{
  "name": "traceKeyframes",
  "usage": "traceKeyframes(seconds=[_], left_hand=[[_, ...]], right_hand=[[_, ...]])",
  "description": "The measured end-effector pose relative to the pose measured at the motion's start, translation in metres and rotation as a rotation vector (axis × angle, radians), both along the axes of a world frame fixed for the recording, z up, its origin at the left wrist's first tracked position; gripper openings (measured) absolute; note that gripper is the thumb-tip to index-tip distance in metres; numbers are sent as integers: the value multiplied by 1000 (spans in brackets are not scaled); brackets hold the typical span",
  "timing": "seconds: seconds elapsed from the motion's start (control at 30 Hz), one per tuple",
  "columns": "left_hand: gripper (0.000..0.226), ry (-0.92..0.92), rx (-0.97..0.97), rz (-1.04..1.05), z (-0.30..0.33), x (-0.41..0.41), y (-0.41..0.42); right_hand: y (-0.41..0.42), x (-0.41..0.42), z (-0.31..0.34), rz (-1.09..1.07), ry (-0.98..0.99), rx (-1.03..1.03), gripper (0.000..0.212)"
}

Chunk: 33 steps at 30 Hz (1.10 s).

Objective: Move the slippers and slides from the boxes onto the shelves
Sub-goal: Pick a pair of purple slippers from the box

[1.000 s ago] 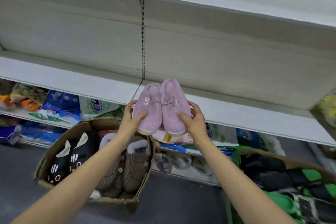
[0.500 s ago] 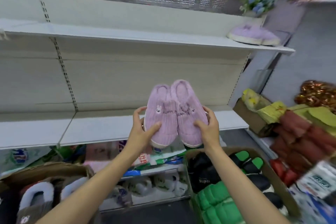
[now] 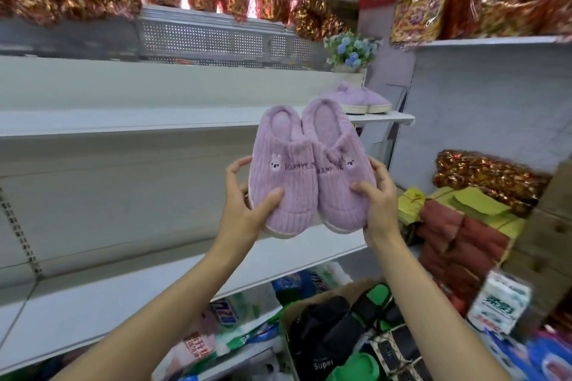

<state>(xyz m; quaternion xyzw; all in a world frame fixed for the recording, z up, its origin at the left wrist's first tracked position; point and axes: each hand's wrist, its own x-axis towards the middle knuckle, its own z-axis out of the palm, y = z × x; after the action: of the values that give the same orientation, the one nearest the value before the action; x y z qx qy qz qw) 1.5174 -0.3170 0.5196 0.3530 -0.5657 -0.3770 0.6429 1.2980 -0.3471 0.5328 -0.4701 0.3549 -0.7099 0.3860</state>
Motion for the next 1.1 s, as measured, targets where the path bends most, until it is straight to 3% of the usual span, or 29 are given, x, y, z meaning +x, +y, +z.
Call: traceKeyframes(seconds=[0.23,0.33,0.43,0.57,0.73,0.83,1.0,1.1], left_hand=[[56,-55,64,96,77,-8,-64],[61,-57,114,111,102,-13,-97],[72,-76,147,134,120,-22,-130],[80,-102,180,166,138,-34,-169],[91,-359,166,293,146,-39,-213],[85,-493,256,362,148,-39,-233],[99,-800,434,504,145,-34,-255],[77,-958,392,547,132,-24,-264]], right_hand=[[-75,-9,60,36,65,-4,23],[-109,-12,79,44,99,30,13],[-146,-15,98,65,103,58,21],[-194,-21,120,75,214,89,14],[-246,-25,135,64,458,106,9],[-273,-24,134,35,544,134,16],[-303,-22,130,-26,681,110,19],[-314,-27,120,-41,849,77,19]])
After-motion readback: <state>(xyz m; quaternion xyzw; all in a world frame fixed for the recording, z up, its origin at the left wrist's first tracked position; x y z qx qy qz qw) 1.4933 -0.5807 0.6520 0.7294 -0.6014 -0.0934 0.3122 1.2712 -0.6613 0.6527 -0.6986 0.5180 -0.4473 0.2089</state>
